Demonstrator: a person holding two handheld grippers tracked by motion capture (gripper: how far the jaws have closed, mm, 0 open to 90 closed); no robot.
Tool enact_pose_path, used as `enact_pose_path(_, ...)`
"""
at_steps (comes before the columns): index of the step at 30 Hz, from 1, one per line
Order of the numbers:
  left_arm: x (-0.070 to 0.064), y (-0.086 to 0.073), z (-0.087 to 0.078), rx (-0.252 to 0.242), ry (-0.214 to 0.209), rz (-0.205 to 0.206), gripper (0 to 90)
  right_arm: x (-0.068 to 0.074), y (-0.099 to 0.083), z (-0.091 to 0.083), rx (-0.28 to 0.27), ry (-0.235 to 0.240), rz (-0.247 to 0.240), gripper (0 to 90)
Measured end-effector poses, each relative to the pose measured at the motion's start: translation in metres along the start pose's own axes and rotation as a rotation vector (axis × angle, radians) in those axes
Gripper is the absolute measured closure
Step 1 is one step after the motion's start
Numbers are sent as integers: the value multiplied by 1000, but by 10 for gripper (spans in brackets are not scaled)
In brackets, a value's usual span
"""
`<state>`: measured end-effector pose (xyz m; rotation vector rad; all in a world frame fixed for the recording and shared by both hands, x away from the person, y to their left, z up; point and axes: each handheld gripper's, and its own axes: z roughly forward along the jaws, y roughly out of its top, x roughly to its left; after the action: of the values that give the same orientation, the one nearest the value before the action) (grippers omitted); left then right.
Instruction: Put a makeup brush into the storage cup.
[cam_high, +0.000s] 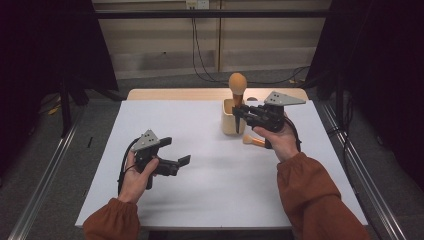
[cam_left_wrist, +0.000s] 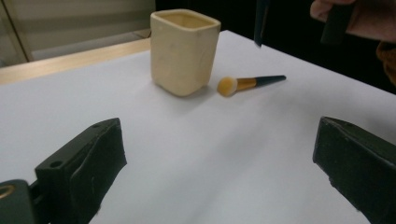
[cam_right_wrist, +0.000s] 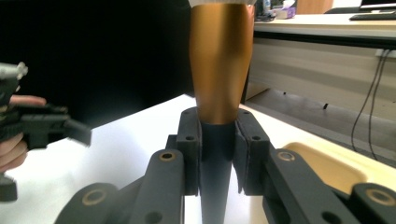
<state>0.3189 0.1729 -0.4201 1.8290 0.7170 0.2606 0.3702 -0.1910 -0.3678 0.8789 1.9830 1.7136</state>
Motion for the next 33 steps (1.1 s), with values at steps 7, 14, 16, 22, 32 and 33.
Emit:
enact_pose_path(7,1,-11,-7,-27,47,-40,23,-13,13,4,-12,-35,-4,750)
enact_pose_path(14,-1,-19,-19,-45,71,-33,23,-21,27,10,-17,-63,-12,750)
enact_pose_path(16,-1,-23,-24,-38,81,-28,22,-23,29,12,-17,-67,-14,750)
enact_pose_path(22,-3,-30,-35,-59,108,-4,22,-28,34,21,-13,-84,-19,750)
enact_pose_path(32,1,-46,-47,-73,155,17,22,-38,27,36,-5,-112,-3,750)
enact_pose_path(33,1,-47,-48,-73,162,4,23,-39,26,38,-4,-115,-5,750)
